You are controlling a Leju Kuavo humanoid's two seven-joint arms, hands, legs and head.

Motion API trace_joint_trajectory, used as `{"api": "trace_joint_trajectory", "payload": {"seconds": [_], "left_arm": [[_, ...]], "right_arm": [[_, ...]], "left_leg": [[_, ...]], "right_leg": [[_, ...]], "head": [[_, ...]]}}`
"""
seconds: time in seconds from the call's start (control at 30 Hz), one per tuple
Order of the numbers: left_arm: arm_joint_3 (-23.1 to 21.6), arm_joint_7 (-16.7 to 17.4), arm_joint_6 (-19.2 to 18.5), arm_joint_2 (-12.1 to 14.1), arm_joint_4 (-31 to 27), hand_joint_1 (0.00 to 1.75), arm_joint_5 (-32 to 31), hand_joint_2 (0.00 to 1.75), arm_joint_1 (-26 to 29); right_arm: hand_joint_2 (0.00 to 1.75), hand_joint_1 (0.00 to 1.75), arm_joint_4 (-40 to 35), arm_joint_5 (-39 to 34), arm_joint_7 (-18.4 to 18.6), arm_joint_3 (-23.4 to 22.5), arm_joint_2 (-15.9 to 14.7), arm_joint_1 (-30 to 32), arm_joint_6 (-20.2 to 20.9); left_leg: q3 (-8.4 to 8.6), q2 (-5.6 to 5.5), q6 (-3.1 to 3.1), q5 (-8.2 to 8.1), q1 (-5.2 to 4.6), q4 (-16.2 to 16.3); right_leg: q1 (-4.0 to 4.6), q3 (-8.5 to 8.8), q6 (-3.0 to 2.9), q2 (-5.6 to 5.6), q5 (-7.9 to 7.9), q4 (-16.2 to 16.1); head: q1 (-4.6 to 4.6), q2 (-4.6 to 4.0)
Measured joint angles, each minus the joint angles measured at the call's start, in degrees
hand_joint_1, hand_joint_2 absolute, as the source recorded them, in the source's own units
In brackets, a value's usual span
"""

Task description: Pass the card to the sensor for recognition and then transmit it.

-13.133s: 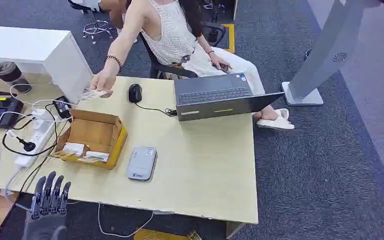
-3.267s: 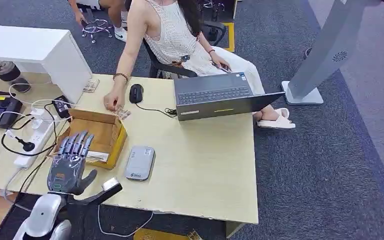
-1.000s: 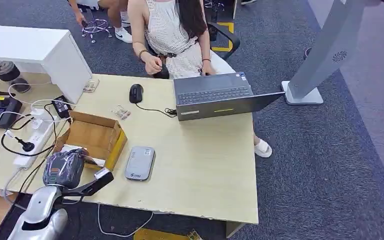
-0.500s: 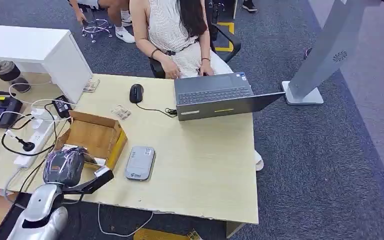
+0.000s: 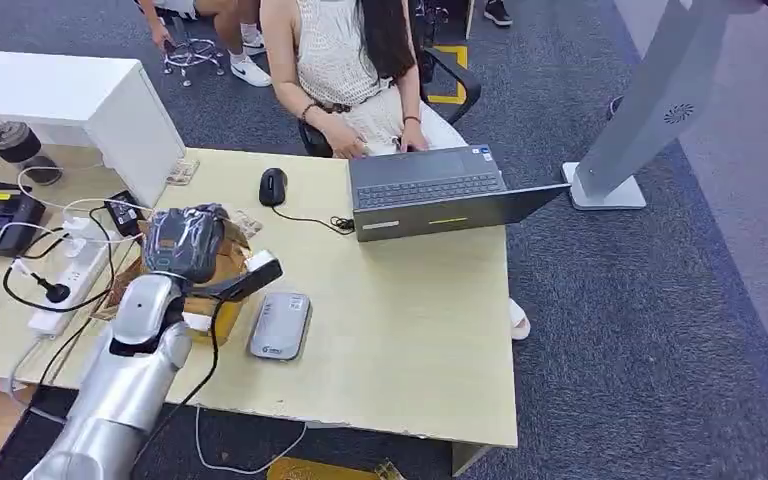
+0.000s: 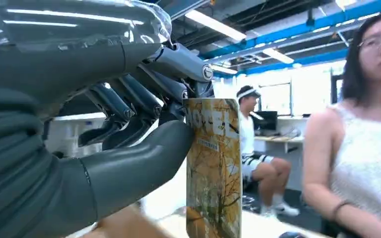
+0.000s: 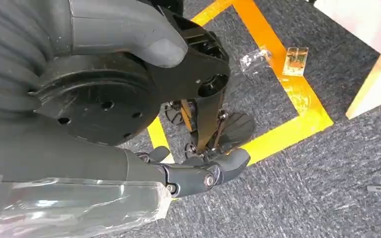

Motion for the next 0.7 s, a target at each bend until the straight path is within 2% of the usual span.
{"api": "trace_joint_trajectory", "payload": {"seconds": [0.2, 0.47, 0.7], "left_arm": [[-3.82, 1.53, 0.02, -2.32, 4.68, 1.75, -1.33, 1.75, -7.66], [-5.40, 1.92, -0.02, -3.62, 7.43, 1.75, -1.05, 1.75, -11.21], [-6.47, 4.17, -4.20, -4.78, 15.43, 1.75, -1.44, 1.75, -24.46]], "right_arm": [[1.75, 0.00, 0.00, 0.26, 0.83, 0.00, 0.02, -0.17, 0.22], [1.75, 0.00, 0.02, 0.52, 1.09, 0.00, 0.04, -0.17, 0.24], [1.75, 0.00, 0.00, 2.14, 2.36, 0.00, 0.04, -0.55, 0.33]], "left_leg": [[-0.02, 0.03, 0.00, 0.00, 0.00, 0.01], [-0.04, 0.06, 0.00, 0.00, 0.03, 0.01], [-0.10, 0.04, 0.02, 0.05, 0.03, 0.02]], "right_leg": [[0.00, 0.00, 0.00, 0.02, 0.00, 0.00], [0.01, -0.08, 0.00, 0.06, 0.00, 0.01], [0.03, -0.09, 0.00, 0.04, 0.08, 0.04]], "head": [[0.00, 0.00], [0.00, 0.00], [0.00, 0.00]]}}
